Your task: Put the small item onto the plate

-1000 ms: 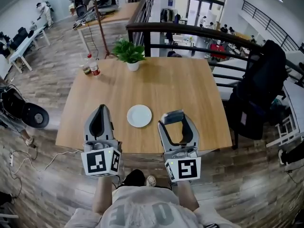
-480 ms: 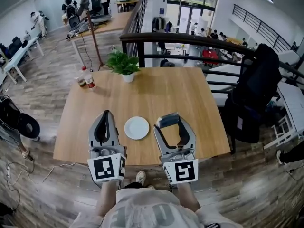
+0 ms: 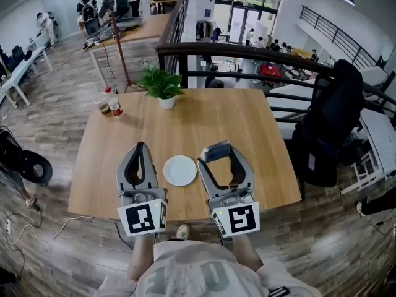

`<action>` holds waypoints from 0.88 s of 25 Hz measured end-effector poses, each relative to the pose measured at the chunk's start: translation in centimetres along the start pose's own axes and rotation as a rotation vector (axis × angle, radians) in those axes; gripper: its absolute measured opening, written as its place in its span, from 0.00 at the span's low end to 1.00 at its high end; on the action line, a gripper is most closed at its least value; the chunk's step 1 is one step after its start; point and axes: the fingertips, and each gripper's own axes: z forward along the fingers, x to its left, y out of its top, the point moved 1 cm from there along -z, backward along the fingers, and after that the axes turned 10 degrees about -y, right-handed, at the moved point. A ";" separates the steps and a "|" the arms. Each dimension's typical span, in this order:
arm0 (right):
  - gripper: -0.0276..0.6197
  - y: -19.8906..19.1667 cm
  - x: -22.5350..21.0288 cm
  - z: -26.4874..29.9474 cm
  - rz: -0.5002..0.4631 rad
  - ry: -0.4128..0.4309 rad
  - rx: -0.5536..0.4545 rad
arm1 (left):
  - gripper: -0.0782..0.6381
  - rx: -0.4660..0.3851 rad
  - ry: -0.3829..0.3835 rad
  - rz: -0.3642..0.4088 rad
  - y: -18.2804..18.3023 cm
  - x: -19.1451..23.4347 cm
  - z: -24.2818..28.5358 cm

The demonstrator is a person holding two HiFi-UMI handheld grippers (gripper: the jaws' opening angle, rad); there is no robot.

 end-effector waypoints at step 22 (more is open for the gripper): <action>0.52 -7.5 3.6 9.9 0.019 0.085 0.211 | 0.12 0.159 -0.048 -0.047 -10.1 3.8 3.2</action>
